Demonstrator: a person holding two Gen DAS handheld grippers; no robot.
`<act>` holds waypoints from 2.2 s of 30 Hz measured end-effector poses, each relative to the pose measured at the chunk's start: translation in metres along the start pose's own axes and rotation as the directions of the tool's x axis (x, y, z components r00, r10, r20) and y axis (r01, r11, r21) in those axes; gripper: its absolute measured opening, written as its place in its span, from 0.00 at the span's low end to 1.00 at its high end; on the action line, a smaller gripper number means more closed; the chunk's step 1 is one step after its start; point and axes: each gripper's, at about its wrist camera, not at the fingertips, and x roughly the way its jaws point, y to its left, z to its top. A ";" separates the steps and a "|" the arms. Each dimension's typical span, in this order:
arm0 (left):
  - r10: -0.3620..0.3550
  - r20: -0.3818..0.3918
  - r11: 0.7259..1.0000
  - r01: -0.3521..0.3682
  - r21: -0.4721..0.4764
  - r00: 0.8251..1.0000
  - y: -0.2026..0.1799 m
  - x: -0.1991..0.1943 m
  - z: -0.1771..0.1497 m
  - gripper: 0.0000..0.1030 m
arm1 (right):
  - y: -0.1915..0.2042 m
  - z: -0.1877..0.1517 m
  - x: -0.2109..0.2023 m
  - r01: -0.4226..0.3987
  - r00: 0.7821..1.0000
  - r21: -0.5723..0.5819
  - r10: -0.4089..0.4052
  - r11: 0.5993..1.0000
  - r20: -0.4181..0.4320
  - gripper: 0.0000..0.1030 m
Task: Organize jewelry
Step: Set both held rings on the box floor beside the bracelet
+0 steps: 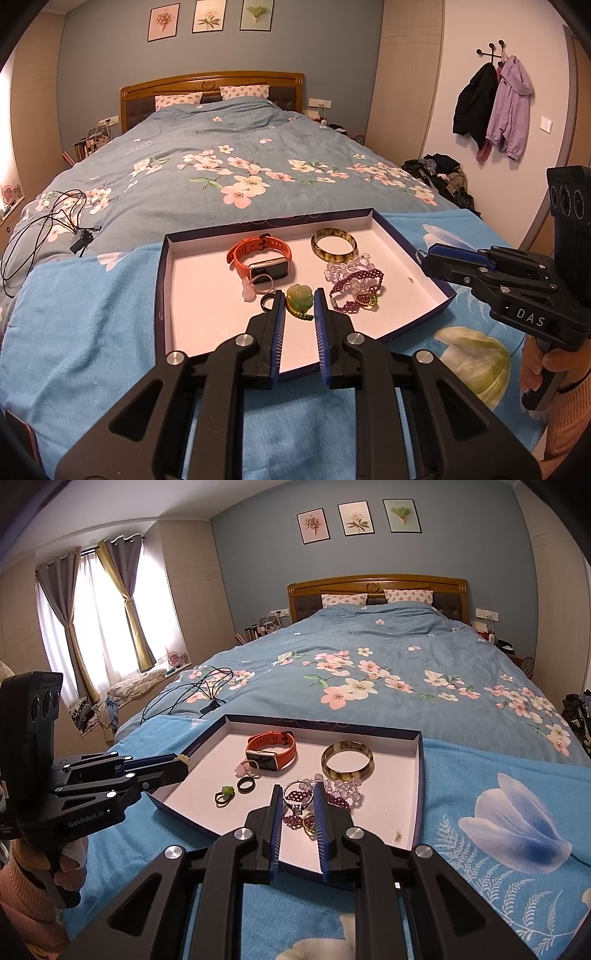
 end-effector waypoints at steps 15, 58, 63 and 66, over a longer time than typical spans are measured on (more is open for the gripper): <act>0.008 -0.006 1.000 -0.008 -0.003 1.000 0.005 0.004 0.001 0.16 | -0.001 0.002 0.005 0.000 1.000 0.002 0.000 1.000 -0.001 0.14; 0.042 -0.042 0.999 -0.043 -0.013 0.998 0.006 0.030 -0.003 0.16 | -0.007 -0.002 0.022 0.000 1.000 0.019 0.001 1.000 -0.022 0.14; 0.048 -0.050 0.999 -0.049 -0.013 0.998 0.006 0.035 -0.003 0.16 | -0.009 -0.007 0.025 -0.001 0.999 0.022 0.001 1.000 -0.035 0.14; 0.049 -0.056 0.999 -0.050 -0.013 0.997 0.005 0.037 -0.003 0.16 | -0.010 -0.010 0.025 0.000 0.999 0.025 0.001 1.000 -0.040 0.14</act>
